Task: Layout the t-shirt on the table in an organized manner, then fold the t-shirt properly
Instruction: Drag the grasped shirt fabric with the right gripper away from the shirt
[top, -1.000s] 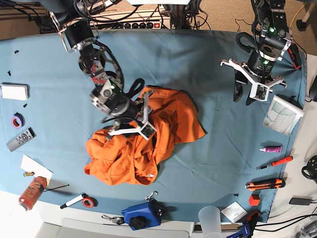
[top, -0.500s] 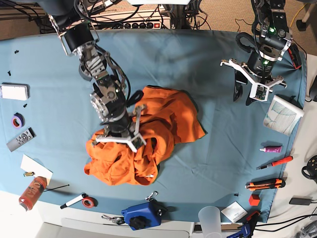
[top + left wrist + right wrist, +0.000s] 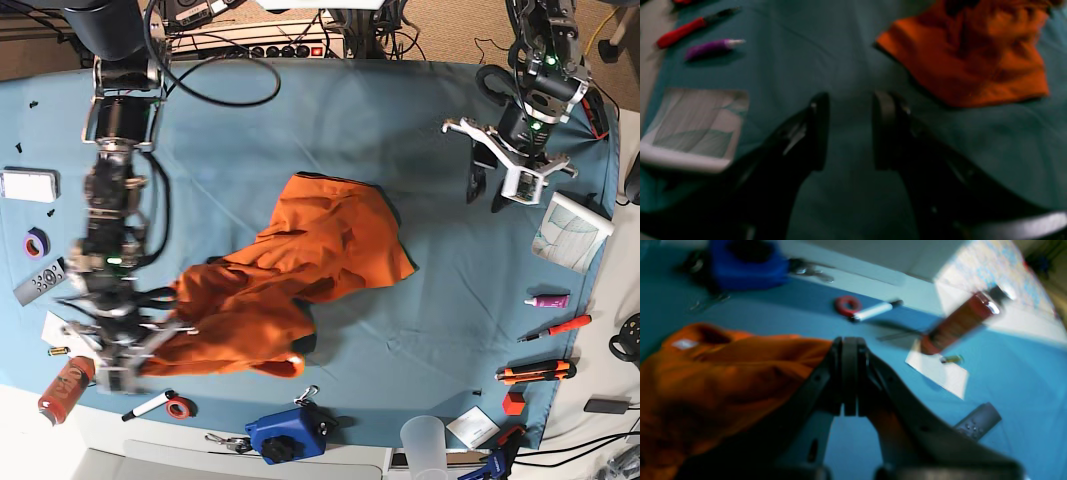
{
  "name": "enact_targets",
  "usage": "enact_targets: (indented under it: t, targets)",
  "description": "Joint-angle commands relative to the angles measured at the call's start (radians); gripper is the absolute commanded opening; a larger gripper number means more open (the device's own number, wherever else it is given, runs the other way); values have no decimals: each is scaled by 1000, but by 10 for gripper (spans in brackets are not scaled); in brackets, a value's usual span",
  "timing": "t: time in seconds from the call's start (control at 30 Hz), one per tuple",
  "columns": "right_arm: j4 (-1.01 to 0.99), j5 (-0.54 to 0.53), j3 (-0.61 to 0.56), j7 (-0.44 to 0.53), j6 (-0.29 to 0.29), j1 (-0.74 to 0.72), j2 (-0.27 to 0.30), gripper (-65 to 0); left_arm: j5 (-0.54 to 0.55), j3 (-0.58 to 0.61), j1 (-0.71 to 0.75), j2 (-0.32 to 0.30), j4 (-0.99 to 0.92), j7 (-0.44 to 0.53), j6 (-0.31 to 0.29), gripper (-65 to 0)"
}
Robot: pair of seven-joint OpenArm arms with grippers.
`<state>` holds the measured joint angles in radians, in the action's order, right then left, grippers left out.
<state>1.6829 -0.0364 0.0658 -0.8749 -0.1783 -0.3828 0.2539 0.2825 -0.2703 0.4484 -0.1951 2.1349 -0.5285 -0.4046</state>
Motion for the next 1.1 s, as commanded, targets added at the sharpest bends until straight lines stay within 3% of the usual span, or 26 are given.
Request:
enact_targets:
  t: [0.0, 0.1, 0.23, 0.47, 0.6, 0.67, 0.77, 0.8, 0.9, 1.0, 1.07]
  targets:
    - [15, -18, 44, 31, -5, -26, 17, -650, 17, 13, -3, -4, 17, 25, -16, -423]
    - [-23, -63, 145, 29, -39, -19, 46, -650, 12, 95, -3, -4, 17, 25, -24, -401]
    - [-142, -103, 230, 30, -42, -16, 88, -650, -80, 240, -24, -4, 17, 37, -13, -376]
    - [-301, -165, 334, 3, -165, -13, 98, -650, -257, 462, -141, -4, -3, 37, 150, -353]
    - [-301, -258, 376, -17, -205, -11, 100, -650, -327, 525, -198, -4, -50, 35, 184, -324]
    - [-301, -311, 374, -70, -283, -11, 108, -650, -333, 537, -217, -4, -86, 36, 184, -324]
    - [-301, -430, 372, -215, -491, -13, 109, -644, -336, 535, -236, -4, -132, 35, 188, -324]
    - [-301, -485, 372, -271, -520, -13, 109, -580, -341, 536, -238, -4, -137, 35, 198, -324]
    - [-301, -616, 372, -405, -520, -13, 109, -416, -343, 536, -238, -5, -139, 35, 251, -324]
    - [-301, -667, 372, -472, -520, -11, 109, -400, -343, 536, -237, -4, -139, 28, 264, -324]
    - [-301, -638, 372, -416, -520, -11, 109, -400, -343, 536, -238, -4, -139, 28, 264, -324]
